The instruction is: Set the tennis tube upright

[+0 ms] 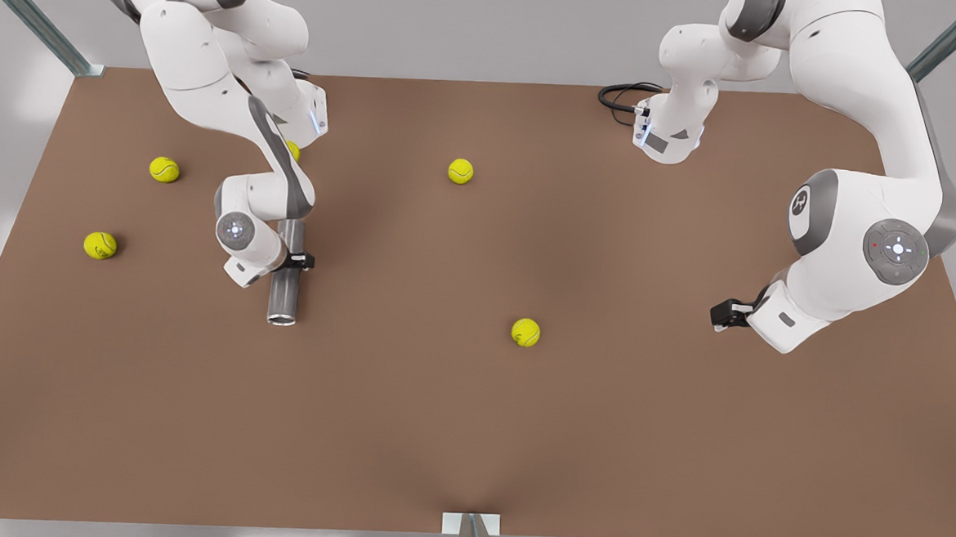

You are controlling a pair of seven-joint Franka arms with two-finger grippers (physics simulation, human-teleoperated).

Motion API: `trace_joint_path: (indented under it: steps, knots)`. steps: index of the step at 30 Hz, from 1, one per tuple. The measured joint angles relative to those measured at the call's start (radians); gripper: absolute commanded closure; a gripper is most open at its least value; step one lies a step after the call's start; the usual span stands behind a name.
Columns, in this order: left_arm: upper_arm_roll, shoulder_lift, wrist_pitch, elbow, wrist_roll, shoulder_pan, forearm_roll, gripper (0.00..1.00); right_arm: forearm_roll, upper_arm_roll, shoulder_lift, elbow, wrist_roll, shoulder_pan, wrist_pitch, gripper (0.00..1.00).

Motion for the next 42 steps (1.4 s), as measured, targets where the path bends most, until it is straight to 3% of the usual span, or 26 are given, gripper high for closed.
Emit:
trace_joint_path:
  steps: [1,3,6,20,27,42]
  knots:
    - [0.000,0.000,0.000,0.000,0.000,0.000,0.000,0.00,0.000,0.001,0.001,0.001,0.000,0.000,-0.001,0.00]
    - [0.000,-0.001,-0.001,0.000,0.000,0.000,0.000,0.00,0.001,0.003,0.001,0.001,-0.002,0.000,-0.003,0.17]
    - [0.000,-0.002,-0.002,0.000,-0.001,0.001,0.000,0.00,0.001,0.005,-0.001,0.009,-0.003,-0.001,-0.013,0.22]
    - [0.002,-0.002,-0.003,-0.003,-0.003,0.002,0.000,0.00,0.001,0.008,-0.020,0.084,-0.027,-0.001,-0.105,0.23]
    - [0.002,-0.002,0.002,-0.001,-0.008,0.004,0.001,0.00,-0.065,0.084,-0.031,0.321,-0.105,0.008,-0.234,0.23]
    - [0.002,0.010,0.008,-0.001,-0.014,0.002,0.001,0.00,-0.626,0.106,0.264,0.877,-0.385,0.466,-0.285,0.23]
